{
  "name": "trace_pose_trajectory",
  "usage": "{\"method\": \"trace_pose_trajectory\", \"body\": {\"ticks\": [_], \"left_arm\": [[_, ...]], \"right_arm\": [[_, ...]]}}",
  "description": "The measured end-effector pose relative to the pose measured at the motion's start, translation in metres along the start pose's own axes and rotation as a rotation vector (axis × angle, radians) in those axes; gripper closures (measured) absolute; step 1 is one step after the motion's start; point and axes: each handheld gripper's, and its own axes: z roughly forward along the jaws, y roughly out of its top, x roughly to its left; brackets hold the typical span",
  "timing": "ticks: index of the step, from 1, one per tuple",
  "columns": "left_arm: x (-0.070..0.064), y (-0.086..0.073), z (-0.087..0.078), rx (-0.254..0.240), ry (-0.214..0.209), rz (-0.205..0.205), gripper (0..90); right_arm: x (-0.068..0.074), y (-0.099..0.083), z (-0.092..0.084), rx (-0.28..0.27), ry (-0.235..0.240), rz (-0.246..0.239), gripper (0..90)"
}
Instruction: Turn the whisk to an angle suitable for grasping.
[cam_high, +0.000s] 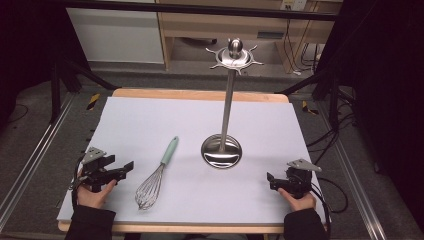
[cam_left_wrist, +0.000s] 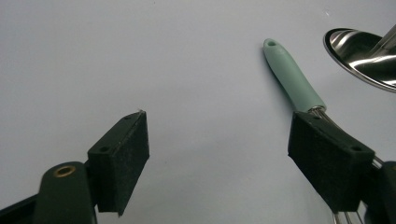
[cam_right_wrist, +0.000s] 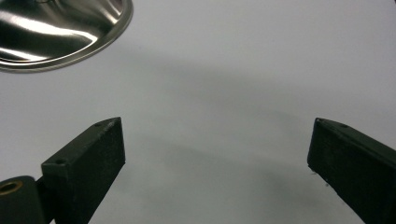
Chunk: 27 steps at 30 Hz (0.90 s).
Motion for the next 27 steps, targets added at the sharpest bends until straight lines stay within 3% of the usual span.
{"method": "trace_pose_trajectory", "body": {"ticks": [7,14,20,27], "left_arm": [[-0.007,0.004,-0.003,-0.001,-0.013,0.007,22.7],[-0.015,0.006,0.002,0.030,-0.019,0.045,23.1],[-0.023,0.013,0.003,0.034,-0.036,0.045,24.4],[-0.038,0.024,0.006,0.047,-0.054,0.086,24.1]], "right_arm": [[0.002,0.000,-0.002,-0.003,-0.001,-0.001,6.5],[0.003,-0.001,-0.001,0.020,0.012,0.005,7.8],[0.004,-0.001,-0.002,0.019,0.006,0.011,7.8],[0.004,0.000,-0.003,0.009,0.001,-0.005,8.1]]}}
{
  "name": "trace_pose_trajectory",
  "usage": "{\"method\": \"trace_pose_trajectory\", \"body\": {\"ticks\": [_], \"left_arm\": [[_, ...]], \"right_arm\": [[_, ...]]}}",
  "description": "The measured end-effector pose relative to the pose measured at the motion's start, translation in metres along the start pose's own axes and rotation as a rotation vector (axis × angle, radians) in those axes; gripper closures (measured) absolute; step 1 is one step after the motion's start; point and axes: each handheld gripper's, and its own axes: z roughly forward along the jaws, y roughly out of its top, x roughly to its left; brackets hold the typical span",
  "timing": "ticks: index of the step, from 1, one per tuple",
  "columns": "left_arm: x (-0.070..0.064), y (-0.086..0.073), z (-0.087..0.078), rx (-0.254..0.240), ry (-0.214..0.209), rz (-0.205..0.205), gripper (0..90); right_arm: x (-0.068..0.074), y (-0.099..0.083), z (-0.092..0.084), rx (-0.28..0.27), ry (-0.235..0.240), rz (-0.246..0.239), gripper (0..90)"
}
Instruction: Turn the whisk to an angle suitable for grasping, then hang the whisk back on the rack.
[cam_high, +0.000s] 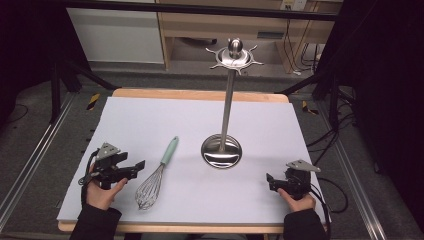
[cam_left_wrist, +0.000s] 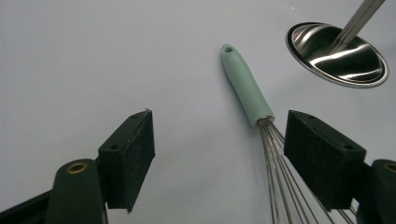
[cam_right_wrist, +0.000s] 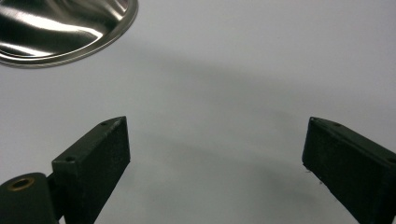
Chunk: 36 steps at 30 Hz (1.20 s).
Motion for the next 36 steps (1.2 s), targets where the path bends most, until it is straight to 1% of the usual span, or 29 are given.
{"method": "trace_pose_trajectory", "body": {"ticks": [4,7,10,17,19,24,28,29,31,33,34,36], "left_arm": [[-0.007,0.006,-0.001,0.003,-0.015,0.015,24.1],[-0.010,0.009,-0.002,0.000,-0.016,0.019,24.2],[-0.013,0.013,-0.004,-0.005,-0.024,0.023,24.3],[-0.016,0.019,-0.005,0.000,-0.031,0.028,24.6],[-0.017,0.022,-0.003,0.012,-0.039,0.035,25.0],[-0.022,0.031,0.002,0.033,-0.035,0.051,25.0],[-0.024,0.036,0.006,0.052,-0.035,0.059,24.9],[-0.025,0.038,0.008,0.063,-0.033,0.061,24.8],[-0.028,0.042,0.011,0.093,-0.029,0.079,24.5],[-0.029,0.044,0.012,0.100,-0.031,0.082,24.7],[-0.030,0.047,0.015,0.127,-0.039,0.088,24.7],[-0.033,0.049,0.017,0.140,-0.032,0.095,24.7]], "right_arm": [[0.004,0.001,0.000,-0.001,-0.008,-0.018,8.0],[0.005,0.001,0.001,0.001,-0.012,-0.028,8.0],[0.006,0.002,0.001,0.002,-0.008,-0.026,8.0],[0.005,0.002,0.000,-0.006,-0.006,-0.017,8.0],[0.006,0.002,0.000,-0.004,-0.008,-0.020,8.0],[0.007,0.002,-0.002,-0.012,-0.015,-0.022,8.0],[0.007,0.002,-0.002,-0.016,-0.009,-0.026,8.0],[0.007,0.002,-0.002,-0.016,-0.009,-0.025,8.1],[0.007,0.002,-0.002,-0.015,-0.006,-0.030,8.1],[0.007,0.002,-0.002,-0.013,-0.009,-0.032,8.0],[0.007,0.002,-0.002,-0.014,-0.009,-0.032,8.1],[0.007,0.002,-0.002,-0.014,-0.009,-0.034,8.1]]}}
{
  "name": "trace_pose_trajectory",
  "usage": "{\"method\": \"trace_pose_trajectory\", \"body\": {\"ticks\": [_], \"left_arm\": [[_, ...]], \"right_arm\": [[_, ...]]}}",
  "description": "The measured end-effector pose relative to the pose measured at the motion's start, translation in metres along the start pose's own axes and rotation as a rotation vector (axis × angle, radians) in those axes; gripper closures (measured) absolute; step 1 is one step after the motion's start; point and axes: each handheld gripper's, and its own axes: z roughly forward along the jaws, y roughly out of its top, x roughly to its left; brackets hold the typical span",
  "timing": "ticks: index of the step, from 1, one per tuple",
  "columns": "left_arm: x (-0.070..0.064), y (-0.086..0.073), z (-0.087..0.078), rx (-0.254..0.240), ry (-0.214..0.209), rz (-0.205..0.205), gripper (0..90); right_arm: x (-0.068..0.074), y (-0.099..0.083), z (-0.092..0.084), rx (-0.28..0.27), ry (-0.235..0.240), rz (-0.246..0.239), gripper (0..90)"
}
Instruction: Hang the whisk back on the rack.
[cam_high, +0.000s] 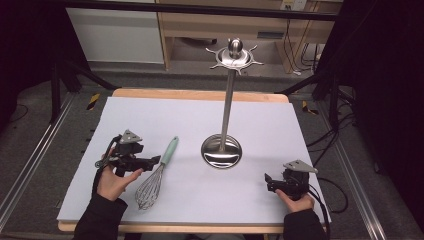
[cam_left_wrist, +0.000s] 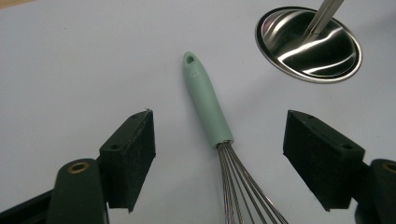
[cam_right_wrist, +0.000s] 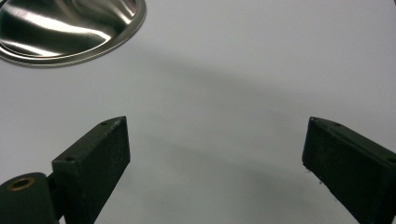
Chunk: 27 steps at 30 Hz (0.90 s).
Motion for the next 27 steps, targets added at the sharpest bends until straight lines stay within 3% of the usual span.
{"method": "trace_pose_trajectory", "body": {"ticks": [8,19,27], "left_arm": [[-0.002,0.006,0.004,0.023,0.012,0.002,24.8],[-0.003,0.011,0.020,0.107,0.026,0.012,26.1],[-0.009,0.019,0.027,0.138,0.031,0.029,28.3]], "right_arm": [[0.001,0.000,0.001,0.004,0.000,-0.002,8.0],[0.002,0.000,0.002,0.012,-0.003,-0.012,8.1],[0.003,0.000,0.002,0.011,0.001,-0.007,8.1]]}}
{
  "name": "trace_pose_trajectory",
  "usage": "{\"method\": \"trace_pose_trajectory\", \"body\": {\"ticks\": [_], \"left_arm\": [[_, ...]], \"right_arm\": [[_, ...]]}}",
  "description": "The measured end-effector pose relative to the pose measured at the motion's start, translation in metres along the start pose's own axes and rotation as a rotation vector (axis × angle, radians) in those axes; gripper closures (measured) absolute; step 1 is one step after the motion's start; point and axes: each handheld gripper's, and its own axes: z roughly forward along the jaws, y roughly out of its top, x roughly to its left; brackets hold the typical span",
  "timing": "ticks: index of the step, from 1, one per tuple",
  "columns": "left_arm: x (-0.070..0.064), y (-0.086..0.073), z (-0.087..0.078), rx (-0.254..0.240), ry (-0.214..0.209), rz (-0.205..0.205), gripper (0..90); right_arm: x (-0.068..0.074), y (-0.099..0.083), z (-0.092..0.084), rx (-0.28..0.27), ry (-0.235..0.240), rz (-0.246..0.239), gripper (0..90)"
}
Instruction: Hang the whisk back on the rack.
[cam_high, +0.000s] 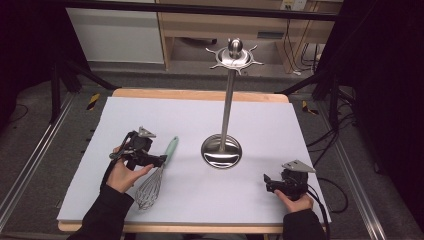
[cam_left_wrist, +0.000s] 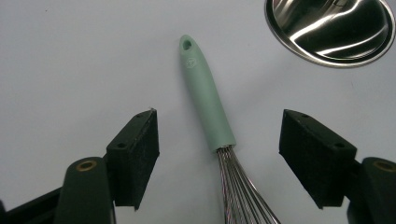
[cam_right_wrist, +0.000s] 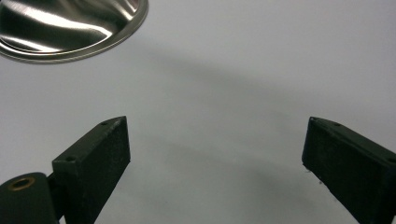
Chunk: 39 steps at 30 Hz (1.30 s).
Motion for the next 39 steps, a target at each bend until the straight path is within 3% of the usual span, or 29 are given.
{"method": "trace_pose_trajectory", "body": {"ticks": [8,20,39], "left_arm": [[-0.004,0.008,0.013,0.041,-0.008,0.005,29.7],[-0.005,0.011,0.035,0.122,0.016,0.020,29.4],[-0.003,0.009,0.058,0.207,0.012,0.001,39.2]], "right_arm": [[0.000,0.000,0.000,0.000,0.004,0.005,8.2],[0.001,0.000,0.002,0.008,0.007,0.002,8.3],[0.001,0.000,0.002,0.013,0.025,0.009,8.4]]}}
